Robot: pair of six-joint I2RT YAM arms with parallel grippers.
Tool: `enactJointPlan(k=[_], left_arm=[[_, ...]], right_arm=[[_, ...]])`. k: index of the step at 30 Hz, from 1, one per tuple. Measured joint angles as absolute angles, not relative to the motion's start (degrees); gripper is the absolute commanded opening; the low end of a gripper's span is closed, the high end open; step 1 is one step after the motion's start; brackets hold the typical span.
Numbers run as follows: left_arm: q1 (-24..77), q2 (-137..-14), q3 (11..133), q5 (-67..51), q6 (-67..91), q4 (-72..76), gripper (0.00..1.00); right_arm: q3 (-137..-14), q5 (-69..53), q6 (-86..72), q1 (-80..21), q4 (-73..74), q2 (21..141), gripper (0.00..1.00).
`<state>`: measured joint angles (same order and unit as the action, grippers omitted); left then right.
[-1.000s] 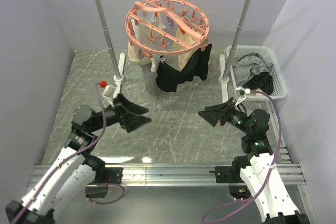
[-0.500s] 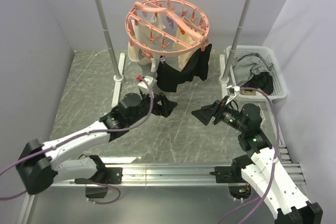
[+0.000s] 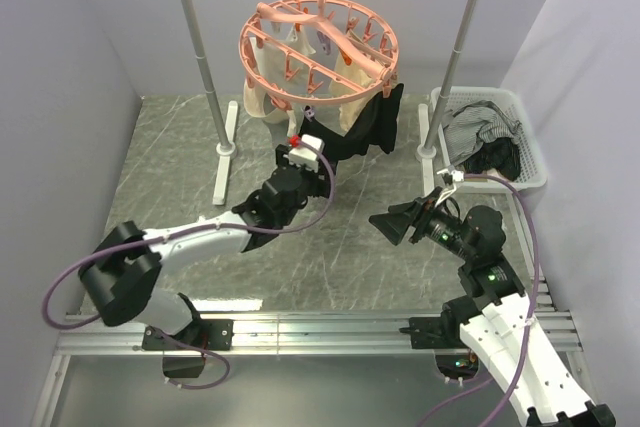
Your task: Remove the underwear clipped to the hanger
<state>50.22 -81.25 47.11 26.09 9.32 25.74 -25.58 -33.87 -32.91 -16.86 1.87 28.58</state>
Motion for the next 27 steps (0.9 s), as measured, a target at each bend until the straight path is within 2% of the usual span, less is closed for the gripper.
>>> enactJointPlan(k=[5,8,9,12,16,20,27], left_arm=[[48.6,-87.4,50.4,25.0,4.5,29.4,0.85],[45.9,-88.8,52.5,22.1,4.3,29.5,0.77],[45.0,-89.0,53.4,20.8,4.3,29.4,0.63],[43.2,-89.1,56.0,17.4,5.0,28.8,0.33],[43.3,-88.2,57.8,11.3,6.5,26.9,0.34],[43.4,-83.3,53.7,6.6,9.5,26.9,0.35],[43.4,-75.4,48.8,2.7,14.2,27.8,0.39]], right_arm=[[-25.6,-33.8,-32.7,-16.9,3.3,26.9,1.00],[-25.5,-33.8,-32.5,-16.9,4.1,25.3,1.00],[-25.4,-33.8,-32.5,-16.9,4.3,24.7,1.00],[-25.1,-33.5,-32.5,-16.9,4.7,23.6,1.00],[-25.1,-32.8,-32.2,-16.9,5.4,23.2,1.00],[-26.3,-32.2,-31.2,-16.9,6.1,25.9,1.00],[-36.6,-28.3,-27.3,-17.1,8.4,33.6,1.00]])
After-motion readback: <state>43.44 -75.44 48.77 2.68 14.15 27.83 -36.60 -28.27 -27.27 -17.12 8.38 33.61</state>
